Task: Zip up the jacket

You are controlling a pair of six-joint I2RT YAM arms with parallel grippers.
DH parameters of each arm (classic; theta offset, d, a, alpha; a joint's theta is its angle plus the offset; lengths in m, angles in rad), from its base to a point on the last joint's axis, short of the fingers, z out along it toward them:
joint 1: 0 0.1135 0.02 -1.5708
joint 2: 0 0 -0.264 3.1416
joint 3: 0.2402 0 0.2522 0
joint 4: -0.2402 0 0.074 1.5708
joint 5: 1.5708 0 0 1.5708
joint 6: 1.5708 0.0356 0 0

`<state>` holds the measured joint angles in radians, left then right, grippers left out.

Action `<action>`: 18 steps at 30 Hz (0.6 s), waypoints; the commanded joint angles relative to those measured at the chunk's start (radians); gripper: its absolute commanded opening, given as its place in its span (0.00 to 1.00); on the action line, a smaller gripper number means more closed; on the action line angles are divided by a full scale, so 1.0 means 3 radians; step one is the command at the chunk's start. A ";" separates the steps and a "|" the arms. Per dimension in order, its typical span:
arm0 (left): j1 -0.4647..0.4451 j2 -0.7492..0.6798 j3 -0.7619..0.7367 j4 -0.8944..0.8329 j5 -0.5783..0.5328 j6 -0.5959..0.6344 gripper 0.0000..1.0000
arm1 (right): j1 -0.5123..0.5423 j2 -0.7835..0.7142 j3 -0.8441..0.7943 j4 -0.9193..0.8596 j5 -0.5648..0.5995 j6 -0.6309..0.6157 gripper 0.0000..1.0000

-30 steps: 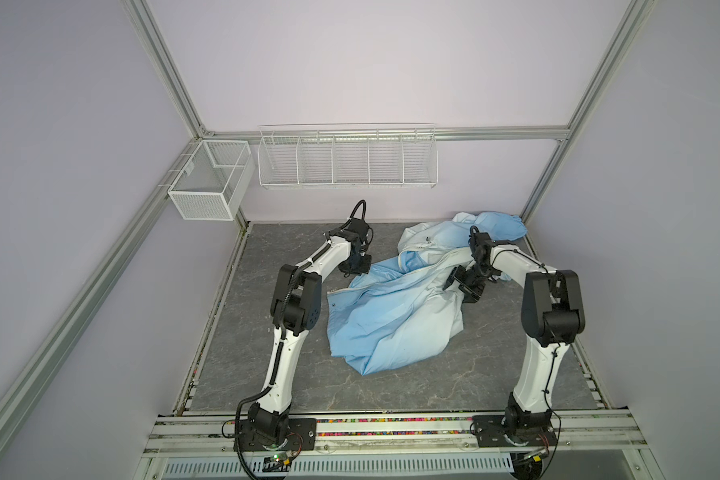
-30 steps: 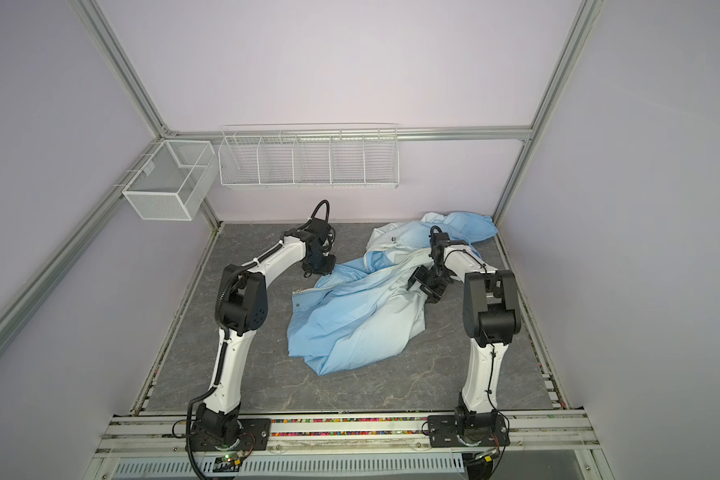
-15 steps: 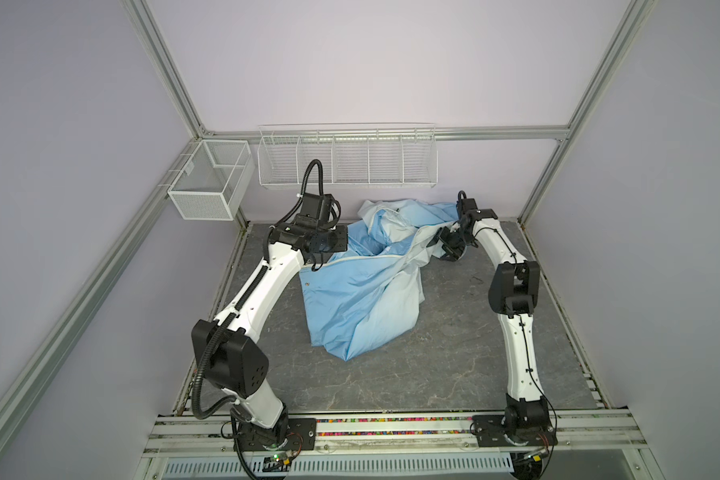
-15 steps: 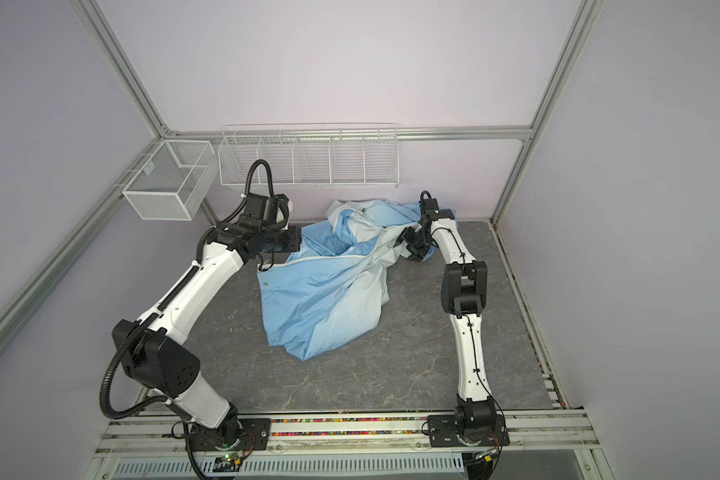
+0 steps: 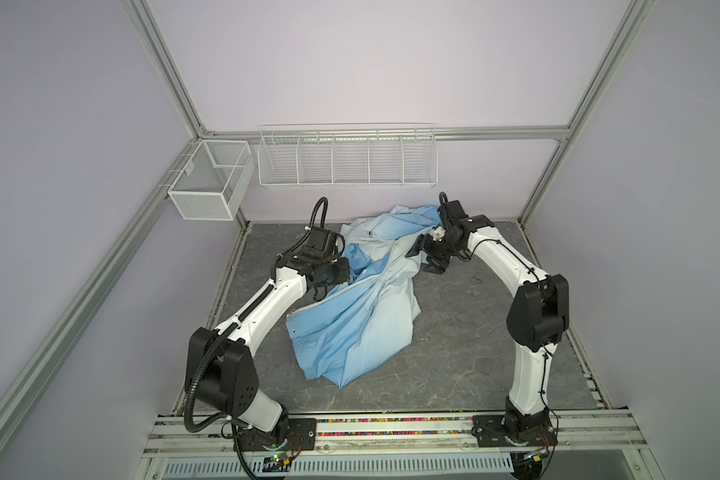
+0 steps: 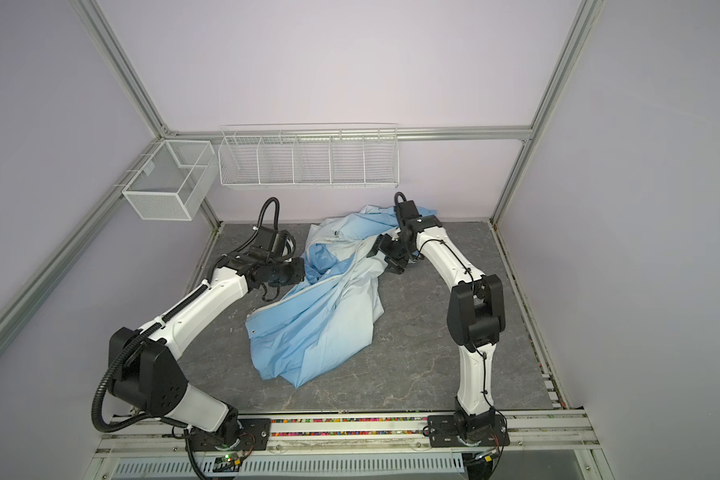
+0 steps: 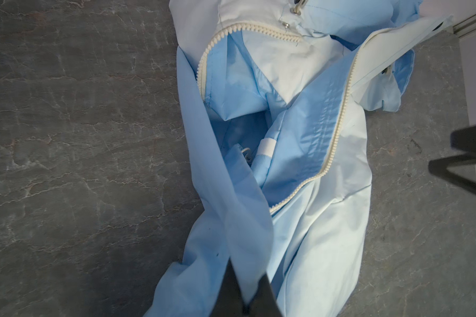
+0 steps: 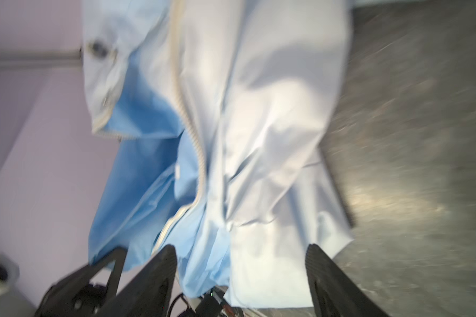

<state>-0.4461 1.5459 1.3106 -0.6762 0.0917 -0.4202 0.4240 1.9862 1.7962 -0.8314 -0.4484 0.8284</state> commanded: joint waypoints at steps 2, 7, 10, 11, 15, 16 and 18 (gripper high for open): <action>-0.0019 -0.0007 0.0109 0.0081 0.0087 -0.0080 0.00 | 0.0256 0.0264 -0.0065 0.0561 -0.0129 0.0468 0.74; -0.0021 -0.0082 0.0081 0.0060 0.0075 -0.0082 0.00 | 0.0358 0.0784 0.0558 0.0356 -0.0046 0.0455 0.73; -0.0021 -0.0148 0.0050 0.0070 0.0037 -0.0098 0.00 | 0.0353 0.1052 0.0872 0.0143 0.0053 0.0425 0.70; -0.0019 -0.0161 0.0054 0.0073 0.0037 -0.0104 0.00 | 0.0358 0.1131 0.0947 0.0125 0.0053 0.0419 0.69; -0.0003 -0.0186 0.0069 0.0063 0.0006 -0.0110 0.00 | 0.0291 0.1286 0.1150 -0.0025 0.0145 0.0342 0.20; 0.0009 -0.0187 0.0074 0.0056 -0.0004 -0.0111 0.00 | 0.0242 0.1247 0.1148 -0.0051 0.0174 0.0316 0.13; 0.0064 -0.0190 0.0070 0.0050 -0.0011 -0.0119 0.00 | 0.0056 0.1065 0.1082 -0.0115 0.0242 0.0228 0.07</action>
<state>-0.4431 1.5158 1.3109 -0.6701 0.1017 -0.4393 0.5152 2.3711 2.1086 -0.8040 -0.4297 0.9279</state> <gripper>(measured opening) 0.047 0.088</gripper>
